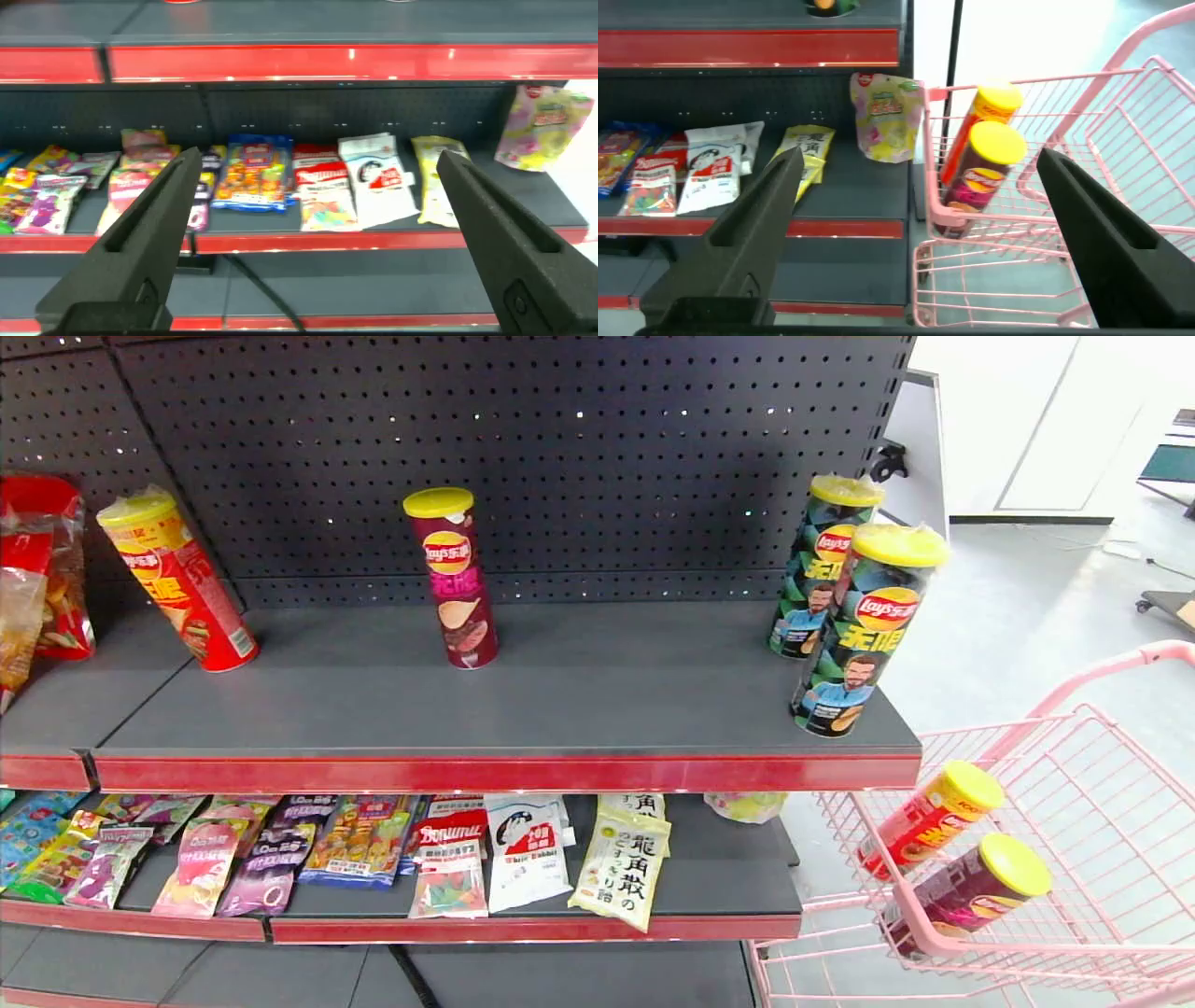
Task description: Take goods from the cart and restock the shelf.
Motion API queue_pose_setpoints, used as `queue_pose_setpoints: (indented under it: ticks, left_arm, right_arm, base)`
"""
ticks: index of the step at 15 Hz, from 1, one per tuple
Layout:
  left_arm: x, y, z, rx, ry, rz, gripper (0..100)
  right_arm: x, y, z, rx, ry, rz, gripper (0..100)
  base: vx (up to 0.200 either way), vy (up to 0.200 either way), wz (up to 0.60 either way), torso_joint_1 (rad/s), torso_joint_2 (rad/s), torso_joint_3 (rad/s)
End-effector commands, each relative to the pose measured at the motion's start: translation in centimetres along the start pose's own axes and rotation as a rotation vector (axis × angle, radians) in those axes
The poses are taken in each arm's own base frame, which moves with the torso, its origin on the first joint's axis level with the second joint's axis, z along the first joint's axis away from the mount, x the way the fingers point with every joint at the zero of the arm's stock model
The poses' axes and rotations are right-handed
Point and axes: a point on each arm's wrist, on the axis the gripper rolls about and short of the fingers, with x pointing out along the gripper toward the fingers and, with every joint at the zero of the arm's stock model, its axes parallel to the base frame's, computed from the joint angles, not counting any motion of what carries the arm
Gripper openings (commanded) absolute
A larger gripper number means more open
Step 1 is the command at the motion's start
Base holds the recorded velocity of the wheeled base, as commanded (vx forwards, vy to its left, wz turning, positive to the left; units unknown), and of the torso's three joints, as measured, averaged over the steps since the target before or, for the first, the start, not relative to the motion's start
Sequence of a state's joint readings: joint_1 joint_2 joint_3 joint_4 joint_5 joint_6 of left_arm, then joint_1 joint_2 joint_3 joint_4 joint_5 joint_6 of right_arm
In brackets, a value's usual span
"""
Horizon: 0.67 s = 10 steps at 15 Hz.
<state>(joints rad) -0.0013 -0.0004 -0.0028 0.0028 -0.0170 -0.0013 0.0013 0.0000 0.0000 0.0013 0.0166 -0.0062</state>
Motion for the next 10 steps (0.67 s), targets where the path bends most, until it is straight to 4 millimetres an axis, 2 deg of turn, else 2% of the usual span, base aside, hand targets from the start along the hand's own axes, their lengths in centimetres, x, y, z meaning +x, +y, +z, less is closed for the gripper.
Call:
queue_pose_setpoints:
  ticks: [1, 2, 10]
  left_arm:
    - [0.0, 0.0, 0.01, 0.0, 0.0, 0.0, 100]
    - [0.01, 0.0, -0.04, 0.0, 0.002, 0.0, 100]
    - [0.0, 0.0, 0.01, 0.0, 0.0, 0.0, 100]
  right_arm:
    - [0.01, 0.0, 0.0, 0.0, 0.002, 0.001, 100]
    - [0.01, 0.0, 0.0, 0.0, 0.002, -0.001, 100]
    - [0.01, 0.0, 0.0, 0.002, 0.002, -0.001, 100]
  base:
    - [0.0, 0.0, 0.0, 0.0, 0.0, 0.0]
    - [0.0, 0.0, 0.0, 0.0, 0.0, 0.0]
    - [0.0, 0.0, -0.6, 0.003, 0.0, 0.003]
